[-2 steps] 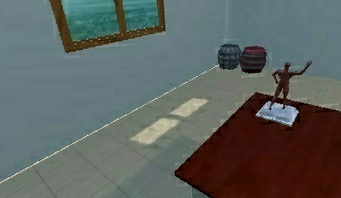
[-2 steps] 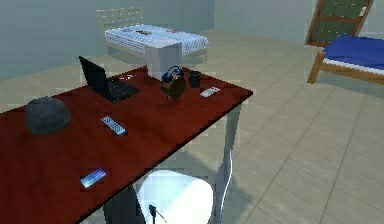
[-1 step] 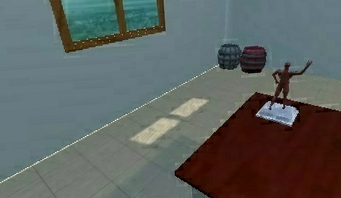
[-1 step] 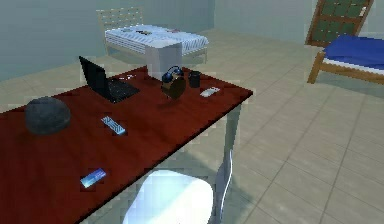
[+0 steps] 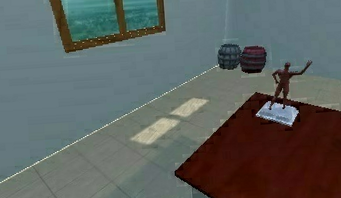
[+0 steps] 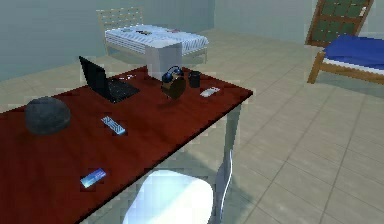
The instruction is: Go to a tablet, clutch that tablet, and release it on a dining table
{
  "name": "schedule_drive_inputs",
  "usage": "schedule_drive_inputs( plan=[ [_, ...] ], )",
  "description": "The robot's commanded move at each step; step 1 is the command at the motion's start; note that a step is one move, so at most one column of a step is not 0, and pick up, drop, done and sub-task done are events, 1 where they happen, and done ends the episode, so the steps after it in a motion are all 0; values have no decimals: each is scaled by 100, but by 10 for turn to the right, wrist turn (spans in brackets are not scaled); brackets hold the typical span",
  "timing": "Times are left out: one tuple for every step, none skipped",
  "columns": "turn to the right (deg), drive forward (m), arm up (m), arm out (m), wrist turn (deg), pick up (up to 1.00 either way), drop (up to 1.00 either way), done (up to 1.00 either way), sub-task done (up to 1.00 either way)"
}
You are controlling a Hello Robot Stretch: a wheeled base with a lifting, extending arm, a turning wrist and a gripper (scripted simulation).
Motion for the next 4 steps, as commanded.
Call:
schedule_drive_inputs(
  plan=[
    [0, 0, 0, 0, -420, 0, 0, 0, 0],
    [0, 0, -50, 0, 0, 0, 0, 0, 0],
    [0, 0, -12, 0, 0, 0, 0, 0, 0],
    [-450, 0, 0, 0, 0, 0, 0, 0, 0]
  ],
)
